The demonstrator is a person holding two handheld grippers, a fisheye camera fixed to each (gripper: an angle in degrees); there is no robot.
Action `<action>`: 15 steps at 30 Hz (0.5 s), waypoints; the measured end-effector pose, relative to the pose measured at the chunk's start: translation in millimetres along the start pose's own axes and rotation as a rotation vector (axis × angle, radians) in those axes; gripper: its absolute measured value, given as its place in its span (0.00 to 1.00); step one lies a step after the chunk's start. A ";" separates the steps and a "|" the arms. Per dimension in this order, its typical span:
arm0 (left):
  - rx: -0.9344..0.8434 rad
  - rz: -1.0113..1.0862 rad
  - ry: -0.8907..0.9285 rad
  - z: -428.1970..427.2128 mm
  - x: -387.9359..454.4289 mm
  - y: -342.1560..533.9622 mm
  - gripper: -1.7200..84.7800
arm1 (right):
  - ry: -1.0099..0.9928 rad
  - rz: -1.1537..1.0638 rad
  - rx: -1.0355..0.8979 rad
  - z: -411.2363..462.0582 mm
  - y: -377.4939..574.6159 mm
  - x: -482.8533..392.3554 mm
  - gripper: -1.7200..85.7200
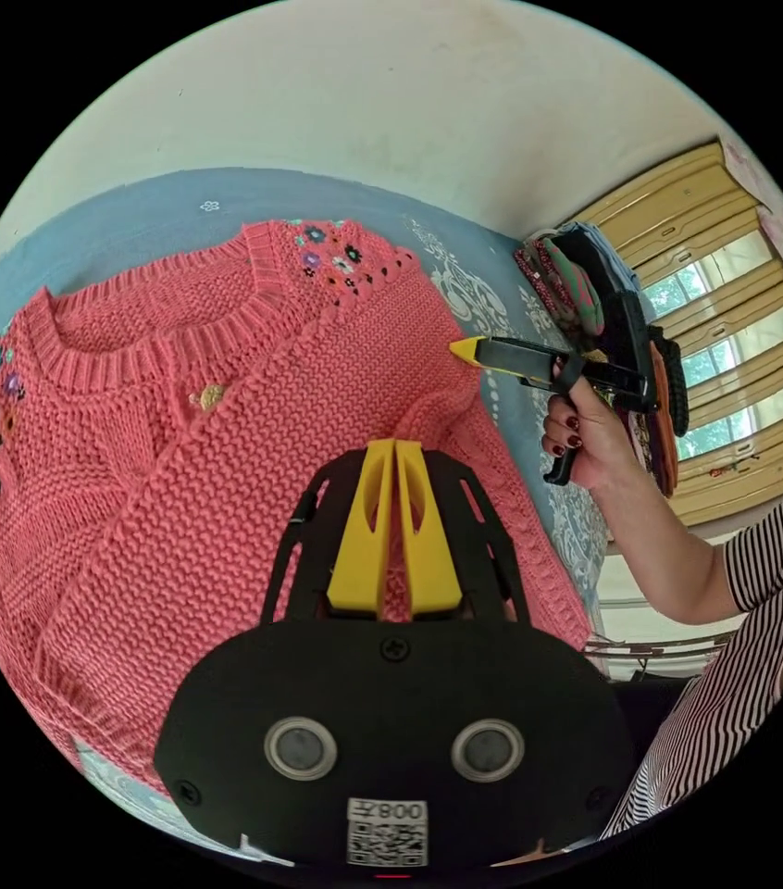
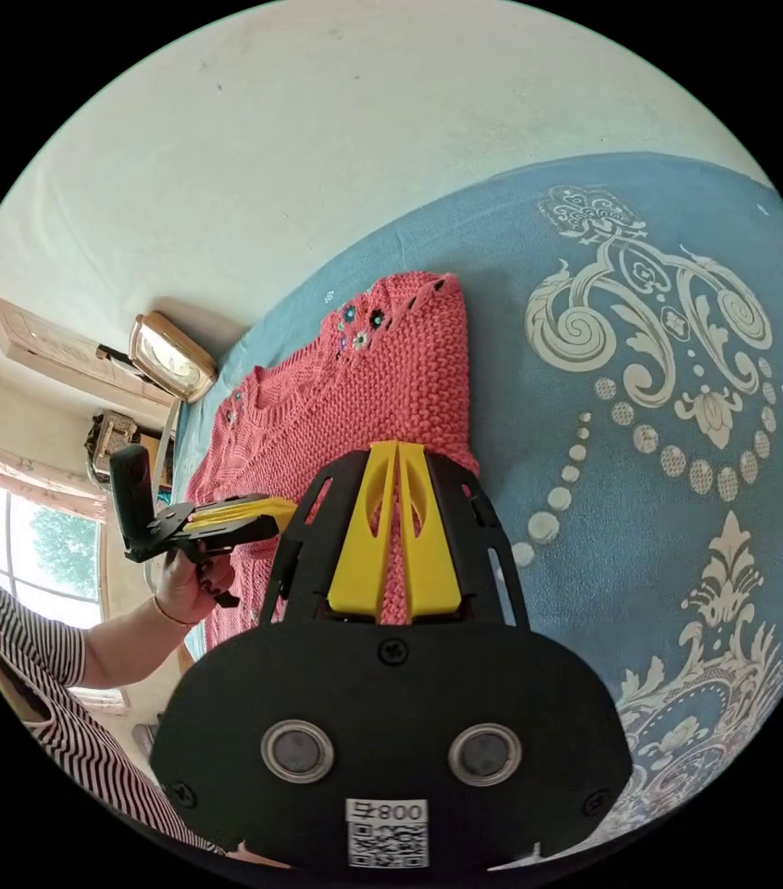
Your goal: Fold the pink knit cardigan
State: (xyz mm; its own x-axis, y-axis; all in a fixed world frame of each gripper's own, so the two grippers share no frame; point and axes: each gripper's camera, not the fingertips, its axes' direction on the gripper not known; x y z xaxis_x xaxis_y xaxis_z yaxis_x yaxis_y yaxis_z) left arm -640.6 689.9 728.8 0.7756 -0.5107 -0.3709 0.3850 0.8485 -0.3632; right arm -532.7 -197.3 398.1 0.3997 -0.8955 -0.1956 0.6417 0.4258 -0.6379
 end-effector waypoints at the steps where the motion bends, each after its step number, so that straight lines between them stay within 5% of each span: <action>1: 0.026 -0.007 -0.006 -10.3 -3.1 8.1 0.02 | 0.024 -0.014 0.014 -4.6 -1.6 -8.4 0.02; 15: 0.156 -0.088 -0.075 -96.3 -51.1 117.4 0.02 | 0.168 -0.064 0.002 43.7 -81.0 -51.4 0.02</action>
State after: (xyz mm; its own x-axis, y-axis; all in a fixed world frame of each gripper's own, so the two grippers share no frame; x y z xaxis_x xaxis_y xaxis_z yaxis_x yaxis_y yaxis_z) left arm -683.2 802.2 622.9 0.7683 -0.5773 -0.2765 0.5216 0.8151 -0.2522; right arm -576.6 -180.0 492.4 0.2427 -0.9299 -0.2765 0.6640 0.3670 -0.6515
